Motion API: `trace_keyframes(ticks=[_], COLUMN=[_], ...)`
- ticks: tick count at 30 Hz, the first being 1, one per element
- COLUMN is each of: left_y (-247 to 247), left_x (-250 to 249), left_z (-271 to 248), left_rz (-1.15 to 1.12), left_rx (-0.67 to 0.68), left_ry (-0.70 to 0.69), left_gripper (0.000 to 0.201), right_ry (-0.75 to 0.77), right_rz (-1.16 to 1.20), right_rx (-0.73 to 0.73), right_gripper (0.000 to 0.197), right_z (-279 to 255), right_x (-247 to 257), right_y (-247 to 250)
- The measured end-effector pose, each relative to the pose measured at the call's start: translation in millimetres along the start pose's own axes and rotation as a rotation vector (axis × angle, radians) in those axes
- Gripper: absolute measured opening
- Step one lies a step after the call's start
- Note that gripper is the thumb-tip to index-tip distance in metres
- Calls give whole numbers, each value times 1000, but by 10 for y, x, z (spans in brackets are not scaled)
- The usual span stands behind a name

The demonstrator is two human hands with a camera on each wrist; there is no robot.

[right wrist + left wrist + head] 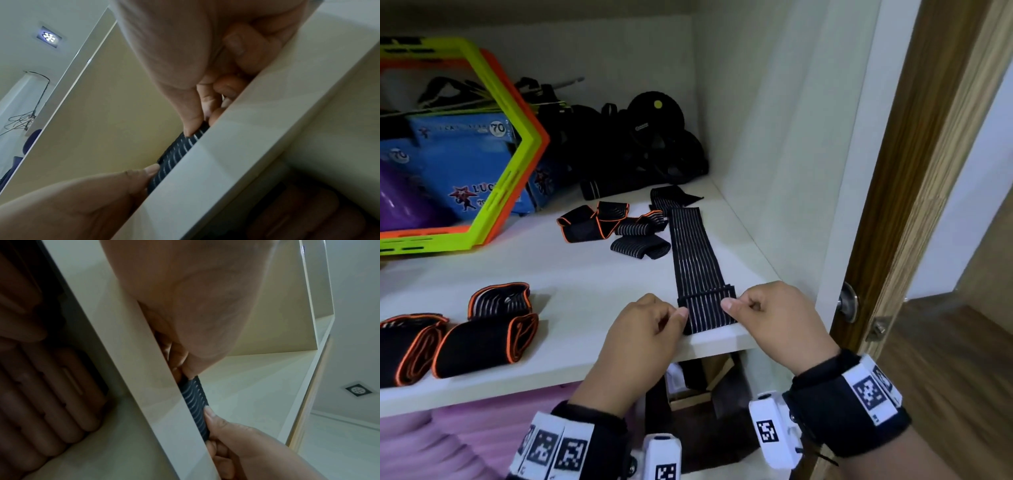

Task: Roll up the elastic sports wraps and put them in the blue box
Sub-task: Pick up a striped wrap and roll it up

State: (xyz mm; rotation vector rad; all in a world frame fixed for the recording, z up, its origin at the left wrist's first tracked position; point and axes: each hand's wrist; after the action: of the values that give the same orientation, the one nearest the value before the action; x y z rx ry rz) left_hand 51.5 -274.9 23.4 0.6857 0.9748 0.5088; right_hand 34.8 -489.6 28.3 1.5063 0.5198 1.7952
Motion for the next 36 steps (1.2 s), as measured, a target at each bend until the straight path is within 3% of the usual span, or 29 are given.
trace_keyframes(ticks=[5,8,14,18,21,27,30,34,36], left_y=[-76,-98,-102,0,66,150,195,203,193], left_x=[-46,-56,-13,-18,-12,5,2,-10,-29], left_z=[44,13,-24,-70,-38,-32,-17,17,23], left_rz=[79,51,84,77,43,-43,-147,-139,-140], left_rx=[-108,-169,-105,50,104,125,99,88,74], left_ry=[69,34,-62,-40,6,35,55,91,123], left_gripper=[27,11,21,50,57,39,5,49,58], right_ry=[-88,-87,32,60,50,109,129,126,115], right_rz=[-54,-128,-196,-224,-149,-59,-5,22,23], right_rx=[-25,-71,-39,151,229,200,174,178,183], right_gripper=[54,34,39,61,51,28,33,36,31], right_z=[24,19,-15,-13,44,75,60,44,32], right_x=[54,92,88,92,54,-49,-58,-58,-65], right_y=[-8,-30,-11,128,187,135,124,130,126])
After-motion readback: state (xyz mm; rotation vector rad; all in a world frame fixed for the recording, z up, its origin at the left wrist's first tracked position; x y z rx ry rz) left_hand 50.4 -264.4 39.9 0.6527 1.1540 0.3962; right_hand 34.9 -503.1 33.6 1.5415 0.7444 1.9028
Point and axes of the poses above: each hand's wrist, its own z-axis towards the middle knuckle, its own y-axis out of the back of the hand, x = y × z, and after that the axes turned 6 degrees about -y, right-handed
